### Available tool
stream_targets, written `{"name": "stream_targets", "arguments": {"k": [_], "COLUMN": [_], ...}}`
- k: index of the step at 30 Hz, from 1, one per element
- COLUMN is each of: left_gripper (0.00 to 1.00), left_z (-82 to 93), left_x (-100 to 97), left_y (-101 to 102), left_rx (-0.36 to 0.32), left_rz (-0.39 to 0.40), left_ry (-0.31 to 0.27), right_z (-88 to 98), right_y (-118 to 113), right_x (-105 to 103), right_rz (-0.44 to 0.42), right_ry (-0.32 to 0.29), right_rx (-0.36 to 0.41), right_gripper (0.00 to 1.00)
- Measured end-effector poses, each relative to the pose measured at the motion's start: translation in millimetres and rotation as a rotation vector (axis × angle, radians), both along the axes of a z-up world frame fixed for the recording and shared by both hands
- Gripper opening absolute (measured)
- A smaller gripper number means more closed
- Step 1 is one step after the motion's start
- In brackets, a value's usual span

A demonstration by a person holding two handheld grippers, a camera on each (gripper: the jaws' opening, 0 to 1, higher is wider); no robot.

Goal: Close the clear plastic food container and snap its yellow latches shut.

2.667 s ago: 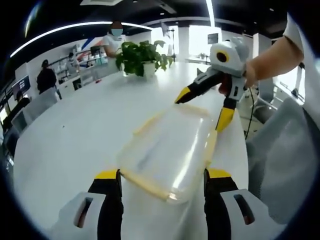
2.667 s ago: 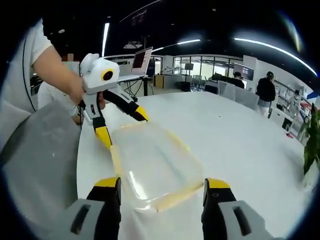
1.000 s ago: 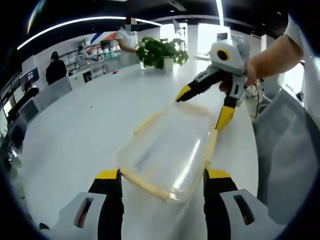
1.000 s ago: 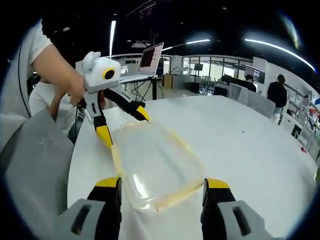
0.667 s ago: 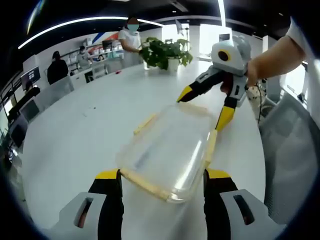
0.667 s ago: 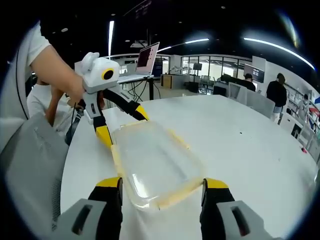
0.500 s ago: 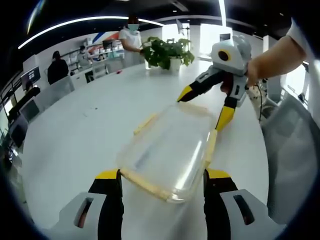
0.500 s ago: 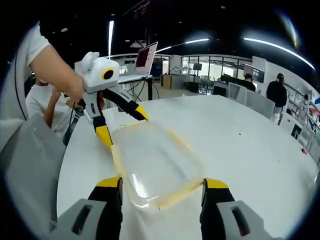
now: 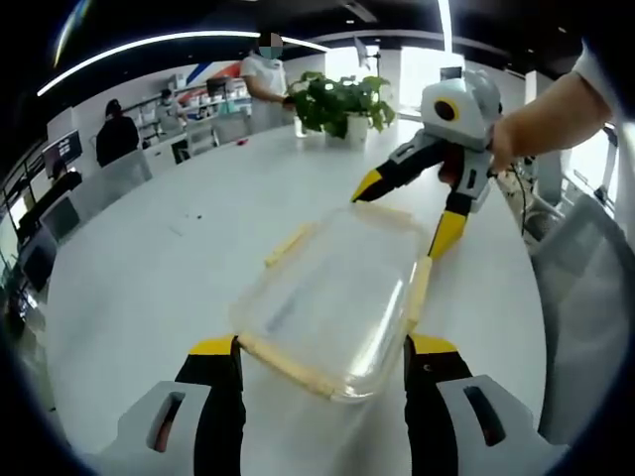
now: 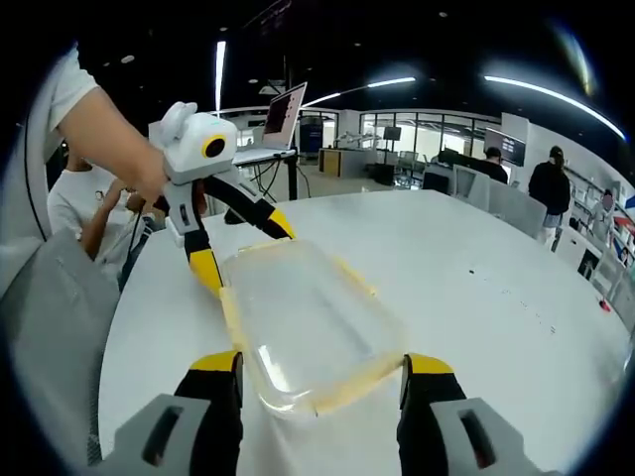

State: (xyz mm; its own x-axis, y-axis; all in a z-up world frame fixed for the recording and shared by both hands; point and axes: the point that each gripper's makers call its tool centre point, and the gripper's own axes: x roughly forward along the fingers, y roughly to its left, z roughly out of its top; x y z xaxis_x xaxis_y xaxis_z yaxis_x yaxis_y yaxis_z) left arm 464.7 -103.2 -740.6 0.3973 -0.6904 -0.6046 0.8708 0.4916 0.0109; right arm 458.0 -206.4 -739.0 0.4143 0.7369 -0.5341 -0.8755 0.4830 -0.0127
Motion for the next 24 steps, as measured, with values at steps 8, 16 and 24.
{"name": "stream_targets", "arguments": {"k": [8,16,24], "left_gripper": [0.65,0.67,0.99], "left_z": [0.8,7.5,14.5], "left_x": [-0.8,-2.3,-1.6], "left_y": [0,4,3], "left_rx": [-0.012,-0.021,-0.022], "left_rz": [0.004,0.013,0.041], "left_ry": [0.011,-0.004,-0.033], "right_z": [-2.2,2.8,14.6], "right_y": [0,-3,-4], "right_x": [-2,-7,-3], "right_rz": [0.002,-0.005,-0.064], "right_ry": [-0.030,-0.018,0.002], "right_rx": [-0.024,-0.008,0.056], "right_gripper": [0.62,0.66,0.99]}}
